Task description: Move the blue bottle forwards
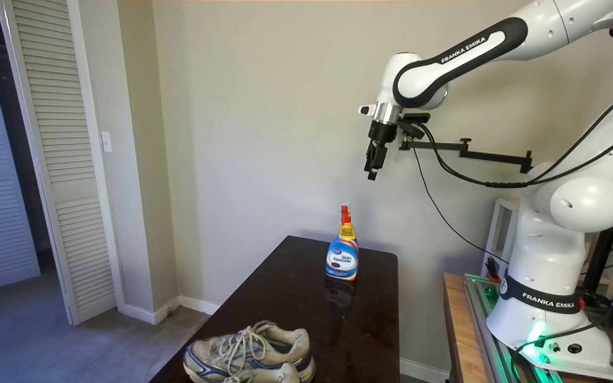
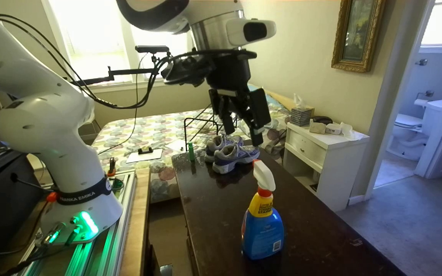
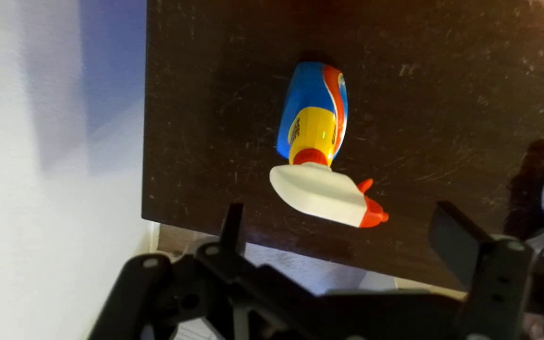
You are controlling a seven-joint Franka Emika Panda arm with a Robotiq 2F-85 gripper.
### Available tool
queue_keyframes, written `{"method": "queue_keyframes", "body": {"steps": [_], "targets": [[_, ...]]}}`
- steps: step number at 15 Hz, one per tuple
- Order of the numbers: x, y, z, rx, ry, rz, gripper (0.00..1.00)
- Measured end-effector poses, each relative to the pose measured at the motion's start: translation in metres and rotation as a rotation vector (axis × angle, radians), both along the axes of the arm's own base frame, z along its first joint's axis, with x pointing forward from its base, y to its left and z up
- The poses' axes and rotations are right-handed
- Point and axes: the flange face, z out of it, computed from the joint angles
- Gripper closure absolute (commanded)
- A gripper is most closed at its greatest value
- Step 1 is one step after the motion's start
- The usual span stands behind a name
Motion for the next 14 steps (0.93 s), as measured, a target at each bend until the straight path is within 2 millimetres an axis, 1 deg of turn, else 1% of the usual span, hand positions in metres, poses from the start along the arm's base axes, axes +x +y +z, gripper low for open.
{"method": "queue_keyframes", "body": {"steps": [3, 7, 9, 13, 14], "targets": [[-0.002, 0.003, -0.022, -0.010, 0.030, 0.164, 0.00], [0.007, 0.013, -0.032, -0.011, 0.029, 0.360, 0.00], [0.008, 0.016, -0.033, -0.008, 0.029, 0.389, 0.00], [0.008, 0.015, -0.033, -0.009, 0.029, 0.396, 0.00], [0.009, 0.017, -0.033, -0.008, 0.025, 0.426, 0.00]]}}
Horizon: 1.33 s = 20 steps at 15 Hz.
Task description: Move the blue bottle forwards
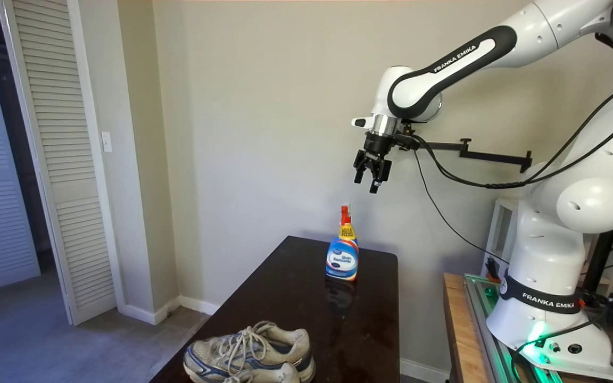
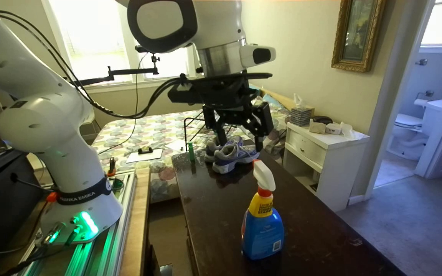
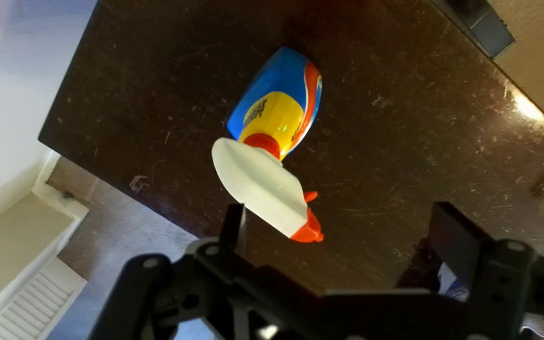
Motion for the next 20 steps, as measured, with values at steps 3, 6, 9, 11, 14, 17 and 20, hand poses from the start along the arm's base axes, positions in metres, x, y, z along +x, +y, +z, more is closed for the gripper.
{"method": "queue_keyframes", "body": {"steps": [3, 6, 9, 11, 14, 17, 20], "targets": [[0.005, 0.008, -0.002, 0.042, -0.025, 0.153, 0.00], [0.020, 0.013, -0.013, 0.102, -0.047, 0.299, 0.00], [0.041, 0.008, -0.032, 0.195, -0.050, 0.420, 0.00], [0.053, -0.001, -0.042, 0.264, -0.034, 0.484, 0.00], [0.070, -0.019, -0.048, 0.321, -0.021, 0.526, 0.00], [0.086, -0.040, -0.045, 0.295, -0.011, 0.511, 0.00], [0.088, -0.043, -0.046, 0.292, -0.008, 0.508, 0.00]]}}
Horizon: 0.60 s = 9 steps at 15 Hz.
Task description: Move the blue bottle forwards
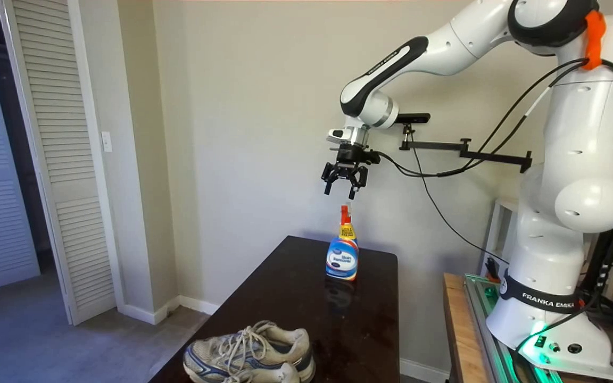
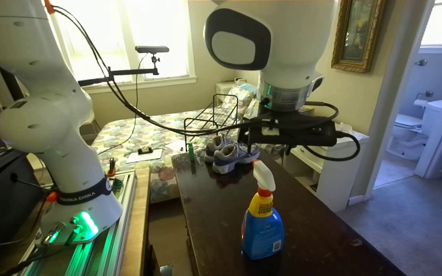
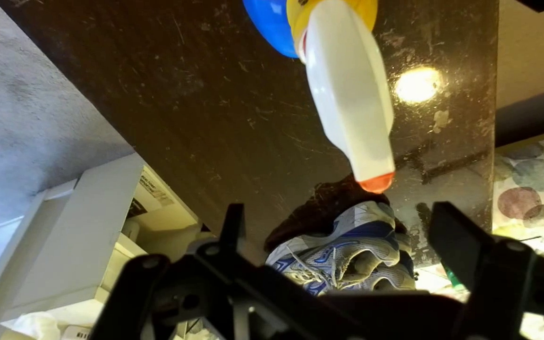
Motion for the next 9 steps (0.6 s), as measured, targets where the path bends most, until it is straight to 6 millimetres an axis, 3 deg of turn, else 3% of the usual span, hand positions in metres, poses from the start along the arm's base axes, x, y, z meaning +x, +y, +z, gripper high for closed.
{"method": "queue_keyframes", "body": {"steps": [4, 9], "targets": [[0.000, 0.000, -0.001, -0.009, 0.003, 0.016, 0.00], [-0.019, -0.023, -0.012, -0.025, -0.010, 0.093, 0.00]]}}
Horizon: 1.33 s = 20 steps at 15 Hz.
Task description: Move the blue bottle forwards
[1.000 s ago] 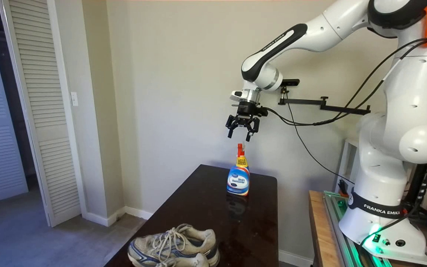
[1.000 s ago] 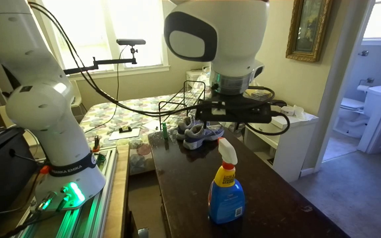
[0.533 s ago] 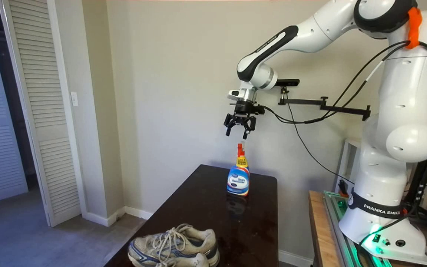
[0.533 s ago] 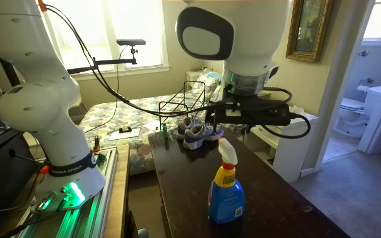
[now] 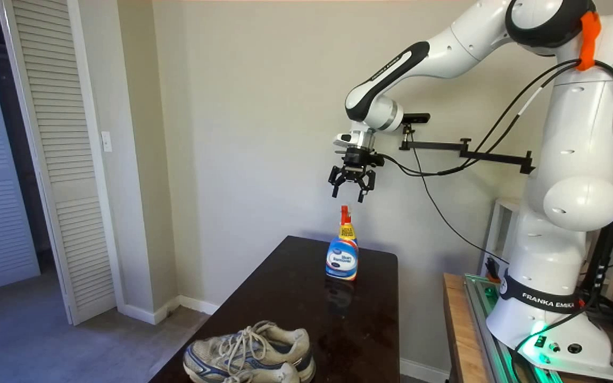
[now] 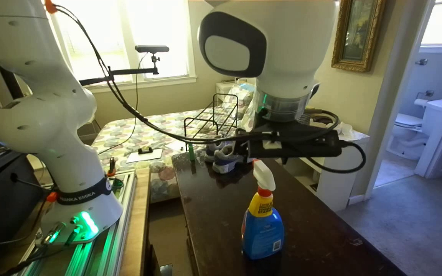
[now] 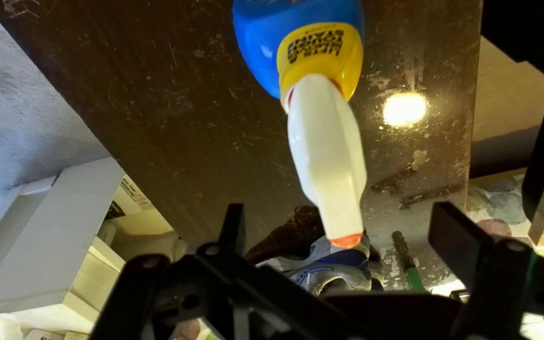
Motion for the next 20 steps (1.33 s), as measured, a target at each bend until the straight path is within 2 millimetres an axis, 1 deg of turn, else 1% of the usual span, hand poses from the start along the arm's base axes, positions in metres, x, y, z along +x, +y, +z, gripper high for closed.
{"method": "queue_keyframes", "body": {"steps": [3, 4, 5, 6, 7, 9, 11, 12, 13, 15, 18, 20], "targets": [[-0.014, -0.008, -0.023, 0.003, 0.033, 0.035, 0.00], [-0.017, -0.007, -0.031, 0.005, 0.045, 0.047, 0.16], [-0.017, -0.006, -0.037, 0.005, 0.049, 0.057, 0.28], [-0.016, -0.005, -0.040, 0.003, 0.050, 0.067, 0.34], [-0.015, -0.004, -0.043, -0.001, 0.050, 0.075, 0.43], [-0.012, -0.002, -0.048, -0.008, 0.049, 0.086, 0.57], [-0.010, 0.000, -0.052, -0.013, 0.050, 0.093, 0.69], [-0.009, 0.001, -0.054, -0.015, 0.050, 0.095, 0.77], [-0.008, 0.001, -0.055, -0.016, 0.051, 0.097, 0.82], [-0.007, 0.002, -0.058, -0.020, 0.051, 0.095, 0.84], [-0.007, 0.000, -0.058, -0.020, 0.050, 0.093, 0.84], [-0.004, 0.001, -0.057, -0.021, 0.044, 0.100, 0.84]]}}
